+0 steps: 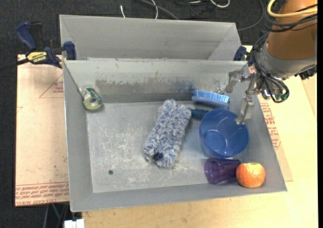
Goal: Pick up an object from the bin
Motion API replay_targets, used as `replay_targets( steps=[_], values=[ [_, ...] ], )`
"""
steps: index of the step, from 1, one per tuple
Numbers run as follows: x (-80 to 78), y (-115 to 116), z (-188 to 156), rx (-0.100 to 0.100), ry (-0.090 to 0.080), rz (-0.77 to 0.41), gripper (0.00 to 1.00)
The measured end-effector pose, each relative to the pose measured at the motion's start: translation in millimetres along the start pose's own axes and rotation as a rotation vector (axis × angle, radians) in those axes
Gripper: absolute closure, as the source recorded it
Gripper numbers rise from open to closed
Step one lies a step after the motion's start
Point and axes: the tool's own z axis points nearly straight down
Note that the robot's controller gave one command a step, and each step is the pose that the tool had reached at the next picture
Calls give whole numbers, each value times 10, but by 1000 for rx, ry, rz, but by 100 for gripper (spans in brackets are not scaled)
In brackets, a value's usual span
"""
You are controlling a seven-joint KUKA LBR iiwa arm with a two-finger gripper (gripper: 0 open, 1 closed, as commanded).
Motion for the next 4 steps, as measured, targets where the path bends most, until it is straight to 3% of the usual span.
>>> replay_targets(
  steps=[1,2,3,4],
  values=[
    [0,0,0,0,0,0,0],
    [-100,81,501,0,-3,-202,0],
    [27,40,603,0,-2,-215,0],
    [43,112,1012,1,-9,-333,0]
  ],
)
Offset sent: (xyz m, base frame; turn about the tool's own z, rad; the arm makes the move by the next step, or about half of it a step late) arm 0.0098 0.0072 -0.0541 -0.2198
